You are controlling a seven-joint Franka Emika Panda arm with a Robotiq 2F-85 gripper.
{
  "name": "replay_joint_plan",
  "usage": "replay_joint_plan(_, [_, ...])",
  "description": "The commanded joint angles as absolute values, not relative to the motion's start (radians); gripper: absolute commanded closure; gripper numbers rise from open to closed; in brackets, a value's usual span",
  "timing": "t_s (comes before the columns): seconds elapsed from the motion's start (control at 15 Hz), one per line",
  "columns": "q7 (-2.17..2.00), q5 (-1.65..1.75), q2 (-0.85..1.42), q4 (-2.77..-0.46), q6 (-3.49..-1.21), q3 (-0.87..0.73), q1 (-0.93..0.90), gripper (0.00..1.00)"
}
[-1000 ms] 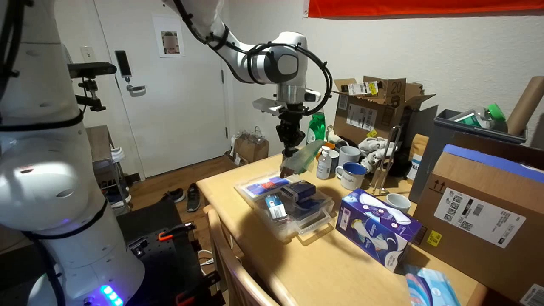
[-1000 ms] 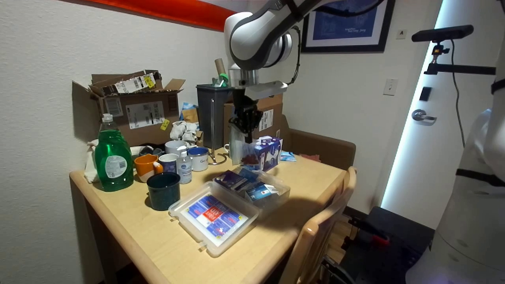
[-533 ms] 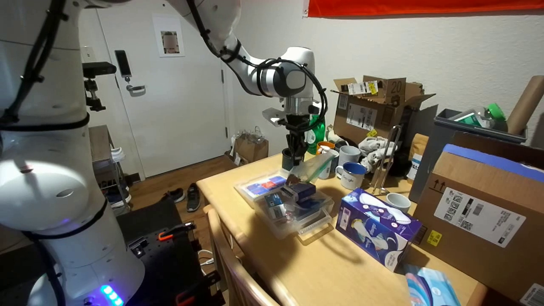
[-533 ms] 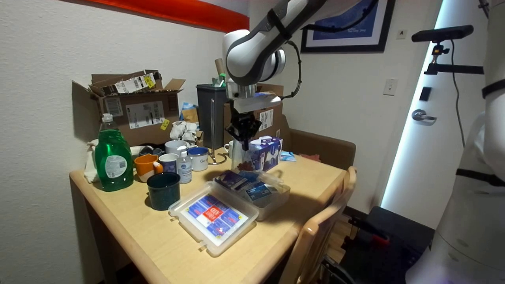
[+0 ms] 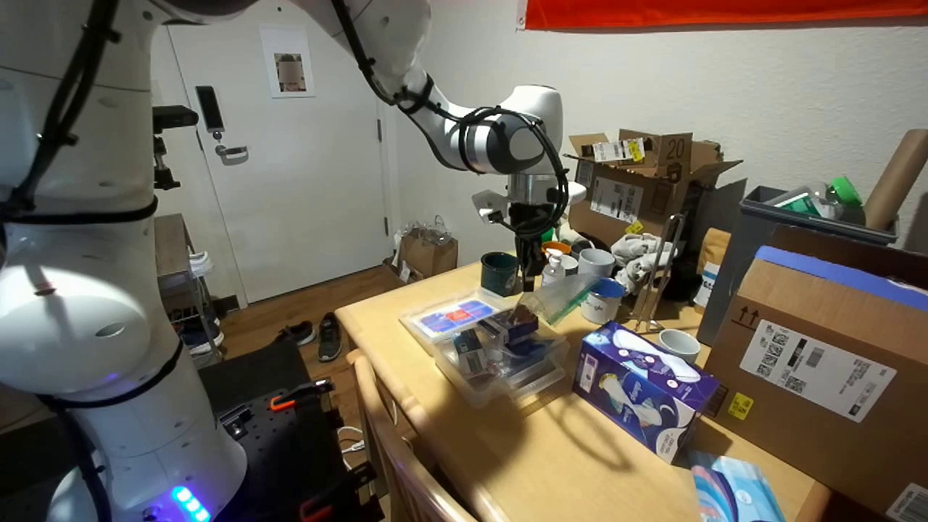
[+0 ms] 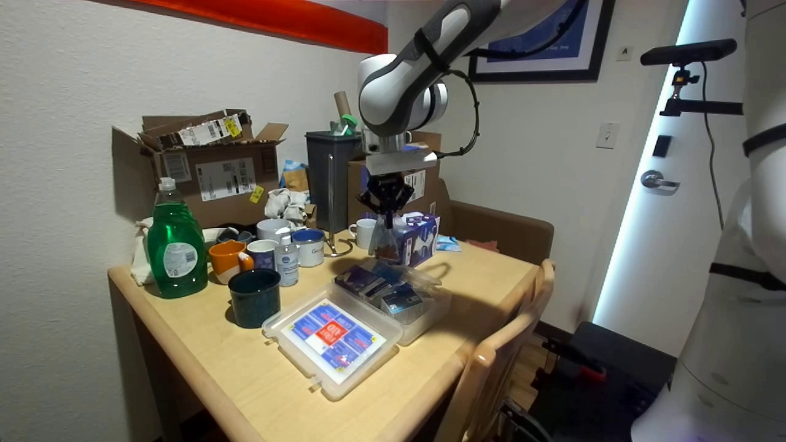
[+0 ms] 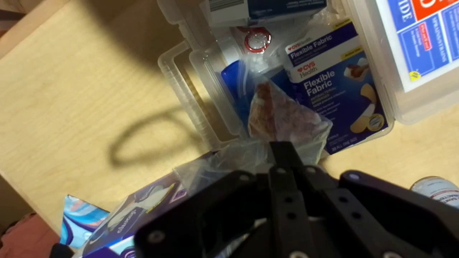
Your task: Pick the plastic zip bag on the table and put it in the plastic box
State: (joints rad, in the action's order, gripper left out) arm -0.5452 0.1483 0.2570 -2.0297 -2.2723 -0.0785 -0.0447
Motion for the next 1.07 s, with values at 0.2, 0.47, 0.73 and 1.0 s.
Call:
replay_joint_plan(0.2, [-0.641, 0.155, 0.360, -1.997, -2.311, -0.107, -0.056, 1.00])
replay_joint_plan(0.47, [-0.709, 0.161, 0.396, -1.991, -2.378, -0.131, -0.071, 1.00])
replay_joint_plan(0.73, [-0.771, 0.179, 0.404, -1.999, -2.416, -0.150, -0.096, 1.00])
replay_joint_plan(1.0, [-0.811, 0.173, 0.408, -2.021, -2.418, -0.142, -0.114, 1.00])
